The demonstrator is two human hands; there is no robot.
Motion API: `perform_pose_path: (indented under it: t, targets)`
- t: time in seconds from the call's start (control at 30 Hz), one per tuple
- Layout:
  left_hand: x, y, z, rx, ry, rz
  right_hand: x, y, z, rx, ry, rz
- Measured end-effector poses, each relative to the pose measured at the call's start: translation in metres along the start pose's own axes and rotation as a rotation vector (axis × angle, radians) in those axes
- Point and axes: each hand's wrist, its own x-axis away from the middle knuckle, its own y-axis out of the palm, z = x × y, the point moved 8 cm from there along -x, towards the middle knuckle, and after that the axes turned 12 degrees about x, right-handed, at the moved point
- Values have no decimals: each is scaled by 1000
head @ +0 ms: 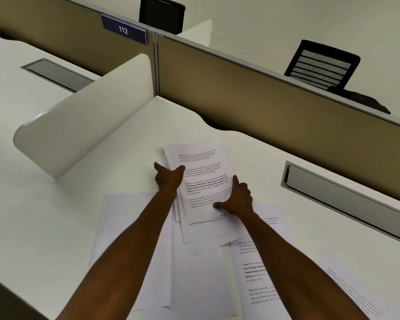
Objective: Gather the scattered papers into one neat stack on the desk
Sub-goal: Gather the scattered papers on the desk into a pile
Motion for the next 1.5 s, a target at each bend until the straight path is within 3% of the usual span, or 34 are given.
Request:
perform_pose_path:
  t: [0.2,0.4,0.5,0.63,0.8,0.93,1.07,1.27,1.5]
  targets:
    - [1,3,-9,38,-59,-45,-6,-5,23,-726,229,-19]
    - [2,-4,-2,97,-5,-36,-10,-26,-3,-716,22,-72]
    - [3,-4,-3,290,-81,-55,-6,-36,-16,-651,-103,-53]
    - [10,6,0,541,-211,-252,0,-49,-19,-804,-152,-32]
    - [33,12,27,318,7,-563,16,-62,-1,-1084,-125,-1]
    - [45,7,54,275,202,-516,28,-73,10,-988,-147,68]
    - [71,8,81,274,329,-569,41,-87,15,-855,-196,111]
    - [111,4,107,268,458,-632,66,-106,18,-1056,-278,205]
    - [126,-8,72,85,493,-609,92,-67,26,-1134,-264,202]
